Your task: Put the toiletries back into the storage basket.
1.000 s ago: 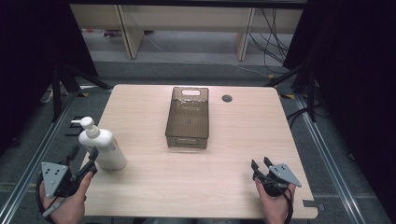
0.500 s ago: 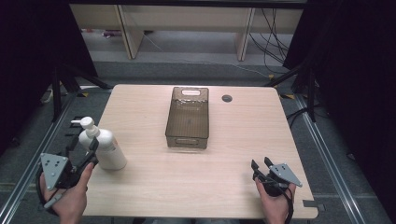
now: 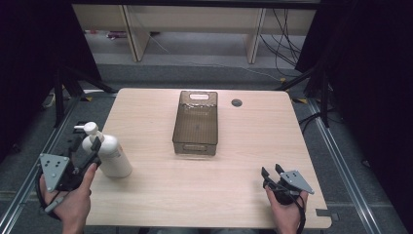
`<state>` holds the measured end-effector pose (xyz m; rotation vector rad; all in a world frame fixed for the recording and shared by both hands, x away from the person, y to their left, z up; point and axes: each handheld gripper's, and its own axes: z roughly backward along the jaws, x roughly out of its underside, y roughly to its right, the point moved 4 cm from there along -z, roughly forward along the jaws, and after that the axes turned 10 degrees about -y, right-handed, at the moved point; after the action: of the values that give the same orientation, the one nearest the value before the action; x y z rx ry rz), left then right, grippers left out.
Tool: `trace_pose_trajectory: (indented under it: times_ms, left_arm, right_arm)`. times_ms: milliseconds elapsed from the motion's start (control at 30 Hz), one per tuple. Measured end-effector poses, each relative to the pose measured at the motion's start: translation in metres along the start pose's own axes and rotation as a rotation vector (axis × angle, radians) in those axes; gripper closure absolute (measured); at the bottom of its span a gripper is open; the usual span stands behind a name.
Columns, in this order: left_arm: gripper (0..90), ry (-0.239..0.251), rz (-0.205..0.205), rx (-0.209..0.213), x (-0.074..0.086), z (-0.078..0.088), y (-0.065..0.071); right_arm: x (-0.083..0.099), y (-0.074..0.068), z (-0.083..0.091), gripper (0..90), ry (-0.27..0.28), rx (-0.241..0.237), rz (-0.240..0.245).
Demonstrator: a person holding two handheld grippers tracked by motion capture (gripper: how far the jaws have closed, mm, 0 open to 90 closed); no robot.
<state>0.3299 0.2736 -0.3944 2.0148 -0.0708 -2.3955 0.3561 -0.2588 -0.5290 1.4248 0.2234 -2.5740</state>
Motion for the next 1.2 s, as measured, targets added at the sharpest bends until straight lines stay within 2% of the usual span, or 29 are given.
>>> trace_pose_trajectory:
  times_ms: [100, 133, 200, 233, 300, 333, 367, 433, 667, 700, 733, 767, 800, 833, 900, 1200]
  left_arm:
    - [45.8, -0.029, -0.006, 0.008, -0.001, -0.005, 0.001]
    - [46.0, -0.043, -0.009, 0.009, 0.000, -0.008, 0.002]
    - [46.2, -0.054, -0.011, 0.008, 0.000, -0.012, 0.002]
    - [46.5, -0.059, -0.013, -0.001, 0.000, -0.013, 0.001]
    - [46.7, -0.061, -0.022, 0.009, -0.001, -0.016, 0.000]
    - [46.8, -0.063, -0.017, 0.011, -0.002, -0.018, 0.001]
    - [47.0, -0.068, -0.016, 0.015, -0.003, -0.019, 0.001]
    - [47.2, -0.080, -0.004, 0.007, -0.004, -0.020, 0.002]
    - [48.2, -0.102, -0.015, 0.002, -0.010, -0.026, -0.002]
    - [48.6, -0.100, -0.016, 0.007, -0.010, -0.027, -0.002]
    - [49.1, -0.106, -0.019, 0.001, -0.011, -0.027, -0.002]
    - [49.6, -0.105, -0.012, 0.003, -0.011, -0.028, -0.002]
    - [50.2, -0.106, -0.007, 0.005, -0.012, -0.029, -0.002]
    - [51.5, -0.104, -0.005, 0.004, -0.012, -0.030, -0.002]
    - [53.4, -0.102, -0.003, 0.001, -0.012, -0.031, -0.002]
    - [58.3, -0.102, 0.012, -0.008, -0.012, -0.034, -0.002]
  right_arm:
    - [0.000, 0.001, 0.001, 45.8, 0.002, 0.015, 0.006]
    - [0.001, -0.002, 0.001, 45.8, -0.013, 0.008, -0.026]
    - [0.000, 0.001, 0.000, 45.8, -0.007, 0.024, 0.021]
    - [0.000, 0.001, -0.001, 45.8, -0.011, 0.013, 0.013]
    - [0.000, 0.000, 0.000, 45.7, -0.013, 0.007, 0.008]
    - [0.001, -0.002, 0.002, 45.6, -0.022, 0.007, -0.032]
    - [0.001, -0.002, 0.001, 45.5, -0.016, 0.005, -0.031]
    - [0.000, 0.000, 0.000, 45.5, -0.006, 0.015, 0.008]
    - [0.000, 0.000, 0.000, 45.3, 0.000, 0.011, 0.020]
    - [0.000, -0.003, 0.000, 45.2, -0.004, 0.002, -0.021]
    - [0.000, -0.001, 0.000, 45.2, -0.001, 0.010, 0.009]
    - [-0.001, 0.000, 0.000, 45.1, 0.003, 0.013, 0.019]
    - [-0.001, 0.000, 0.000, 45.0, 0.003, 0.013, 0.019]
    - [0.000, -0.003, 0.000, 44.9, -0.009, 0.002, -0.016]
    - [0.000, -0.001, 0.000, 44.7, -0.016, 0.005, 0.008]
    - [0.000, 0.000, -0.002, 44.2, -0.012, -0.003, 0.021]
